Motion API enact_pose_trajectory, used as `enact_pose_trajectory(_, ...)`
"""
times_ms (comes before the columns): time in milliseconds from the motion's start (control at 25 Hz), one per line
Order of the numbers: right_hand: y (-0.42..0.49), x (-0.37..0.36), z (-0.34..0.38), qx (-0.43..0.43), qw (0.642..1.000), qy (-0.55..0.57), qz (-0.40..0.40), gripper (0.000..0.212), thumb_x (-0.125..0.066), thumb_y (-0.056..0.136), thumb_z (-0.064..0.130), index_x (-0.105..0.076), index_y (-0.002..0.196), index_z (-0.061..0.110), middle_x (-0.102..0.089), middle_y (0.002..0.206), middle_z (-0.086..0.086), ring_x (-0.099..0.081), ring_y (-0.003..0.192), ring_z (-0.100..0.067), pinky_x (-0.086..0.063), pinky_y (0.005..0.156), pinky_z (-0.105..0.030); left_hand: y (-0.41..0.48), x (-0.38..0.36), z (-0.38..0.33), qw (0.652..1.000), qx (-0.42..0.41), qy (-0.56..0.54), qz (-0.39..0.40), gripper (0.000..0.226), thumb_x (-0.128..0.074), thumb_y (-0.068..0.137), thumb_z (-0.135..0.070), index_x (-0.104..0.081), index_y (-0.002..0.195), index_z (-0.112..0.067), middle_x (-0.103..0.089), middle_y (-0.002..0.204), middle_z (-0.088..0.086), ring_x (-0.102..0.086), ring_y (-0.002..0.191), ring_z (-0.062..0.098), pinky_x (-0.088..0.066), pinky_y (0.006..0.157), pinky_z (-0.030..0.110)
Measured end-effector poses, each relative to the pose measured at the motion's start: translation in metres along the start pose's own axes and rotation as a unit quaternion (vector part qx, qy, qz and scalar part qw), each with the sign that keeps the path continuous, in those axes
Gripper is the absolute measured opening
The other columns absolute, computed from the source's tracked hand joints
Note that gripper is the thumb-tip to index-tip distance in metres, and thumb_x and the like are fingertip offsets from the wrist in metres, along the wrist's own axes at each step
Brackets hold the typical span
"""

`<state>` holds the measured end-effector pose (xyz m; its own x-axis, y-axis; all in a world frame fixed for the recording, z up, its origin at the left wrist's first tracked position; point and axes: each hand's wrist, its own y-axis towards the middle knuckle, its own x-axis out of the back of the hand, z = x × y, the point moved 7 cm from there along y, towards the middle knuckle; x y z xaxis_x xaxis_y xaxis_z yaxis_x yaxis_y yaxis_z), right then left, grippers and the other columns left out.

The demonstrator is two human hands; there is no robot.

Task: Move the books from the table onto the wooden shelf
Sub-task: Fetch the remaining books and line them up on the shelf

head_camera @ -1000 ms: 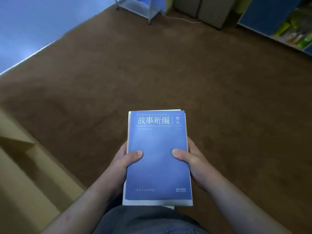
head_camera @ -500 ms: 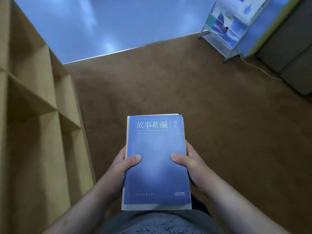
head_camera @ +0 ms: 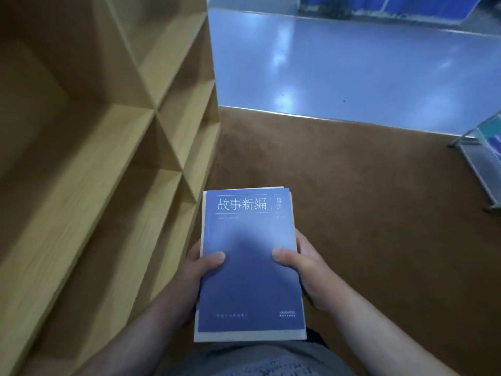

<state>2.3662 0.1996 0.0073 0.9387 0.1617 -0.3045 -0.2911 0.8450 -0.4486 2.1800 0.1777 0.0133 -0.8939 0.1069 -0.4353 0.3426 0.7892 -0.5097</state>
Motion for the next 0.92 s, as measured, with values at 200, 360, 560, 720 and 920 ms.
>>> enact_pose_trajectory(200, 0.084, -0.003, 0.053, -0.036, 0.994, -0.028, 0.104, 0.079, -0.077, 0.072, 0.022, -0.046, 0.142, 0.007, -0.062, 0.135, -0.028, -0.065, 0.118, -0.048, -0.061, 0.084, -0.049, 0.04, 0.011, -0.029, 0.992, -0.01, -0.082, -0.097, 0.069, -0.073, 0.068, -0.031, -0.06, 0.132, -0.009, -0.072, 0.119, 0.025, -0.074, 0.094, 0.04, -0.062, 0.067, 0.044)
enact_pose_trajectory(360, 0.138, -0.025, 0.081, -0.059, 0.975, -0.101, 0.191, 0.078, -0.079, 0.071, 0.03, -0.048, 0.141, 0.013, -0.063, 0.135, -0.021, -0.069, 0.115, -0.041, -0.061, 0.083, -0.048, 0.05, 0.023, -0.052, 0.975, -0.067, -0.135, -0.167, 0.076, -0.076, 0.054, -0.032, -0.063, 0.127, -0.011, -0.075, 0.112, 0.024, -0.076, 0.085, 0.038, -0.062, 0.062, 0.043)
enact_pose_trajectory(560, 0.186, -0.101, 0.089, -0.112, 0.927, -0.125, 0.336, 0.074, -0.076, 0.073, 0.025, -0.049, 0.14, 0.012, -0.066, 0.131, -0.02, -0.072, 0.108, -0.034, -0.061, 0.079, -0.042, 0.021, 0.062, -0.067, 0.927, -0.115, -0.198, -0.297, 0.059, -0.081, 0.071, -0.028, -0.064, 0.123, -0.006, -0.078, 0.105, 0.02, -0.078, 0.082, 0.033, -0.062, 0.06, 0.037)
enact_pose_trajectory(720, 0.207, -0.179, 0.08, -0.14, 0.879, -0.156, 0.428, 0.078, -0.076, 0.073, 0.021, -0.044, 0.143, 0.01, -0.061, 0.136, -0.027, -0.067, 0.115, -0.044, -0.06, 0.086, -0.05, -0.01, 0.097, -0.068, 0.873, -0.148, -0.282, -0.369, 0.043, -0.075, 0.077, -0.03, -0.067, 0.115, -0.012, -0.08, 0.096, 0.017, -0.078, 0.074, 0.029, -0.062, 0.054, 0.034)
enact_pose_trajectory(920, 0.226, -0.274, 0.05, -0.134, 0.843, -0.242, 0.462, 0.092, -0.092, 0.062, 0.035, -0.05, 0.141, 0.013, -0.067, 0.131, -0.019, -0.068, 0.117, -0.04, -0.059, 0.086, -0.05, -0.064, 0.167, -0.078, 0.805, -0.252, -0.274, -0.462, 0.054, -0.069, 0.073, -0.029, -0.065, 0.124, -0.012, -0.075, 0.115, 0.019, -0.077, 0.092, 0.033, -0.062, 0.065, 0.035)
